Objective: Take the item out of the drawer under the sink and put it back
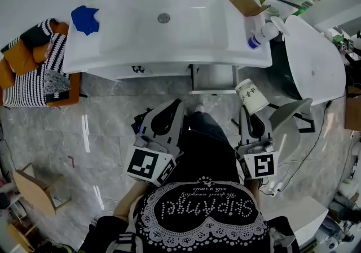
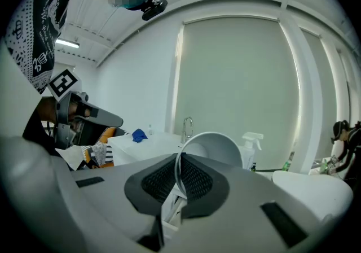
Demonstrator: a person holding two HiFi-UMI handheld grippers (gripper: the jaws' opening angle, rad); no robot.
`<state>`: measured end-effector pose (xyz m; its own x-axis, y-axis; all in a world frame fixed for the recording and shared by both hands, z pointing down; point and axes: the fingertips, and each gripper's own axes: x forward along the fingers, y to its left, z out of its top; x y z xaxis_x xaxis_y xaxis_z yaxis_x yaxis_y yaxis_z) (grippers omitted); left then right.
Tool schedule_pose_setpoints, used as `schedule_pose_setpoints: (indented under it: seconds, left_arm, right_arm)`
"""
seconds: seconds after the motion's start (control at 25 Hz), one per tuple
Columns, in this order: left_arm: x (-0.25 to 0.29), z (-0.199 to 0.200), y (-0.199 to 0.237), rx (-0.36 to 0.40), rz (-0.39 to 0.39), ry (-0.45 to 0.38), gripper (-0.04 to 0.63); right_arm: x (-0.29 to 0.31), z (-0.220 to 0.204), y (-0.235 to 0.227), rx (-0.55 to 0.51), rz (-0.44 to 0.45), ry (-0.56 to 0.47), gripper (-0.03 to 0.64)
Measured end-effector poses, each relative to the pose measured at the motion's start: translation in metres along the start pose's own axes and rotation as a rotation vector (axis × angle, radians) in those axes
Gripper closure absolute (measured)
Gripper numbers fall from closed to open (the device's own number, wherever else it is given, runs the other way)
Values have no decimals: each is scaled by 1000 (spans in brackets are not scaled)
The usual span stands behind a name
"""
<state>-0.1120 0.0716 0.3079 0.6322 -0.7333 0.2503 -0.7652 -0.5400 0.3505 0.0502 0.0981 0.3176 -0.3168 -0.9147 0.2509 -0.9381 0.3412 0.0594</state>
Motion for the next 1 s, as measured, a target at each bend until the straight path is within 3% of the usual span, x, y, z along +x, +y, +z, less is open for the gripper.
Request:
schedule_pose_setpoints:
  seconds: [0.68,1.0]
  left_arm:
    - [-9,2,12,-18,42,-10,591]
    - [-14,1,23,-28,74,-13,591]
  right_arm:
    - [9,-8,12,7,44,27,592]
    - [20,-24,11,-45,63,82,592]
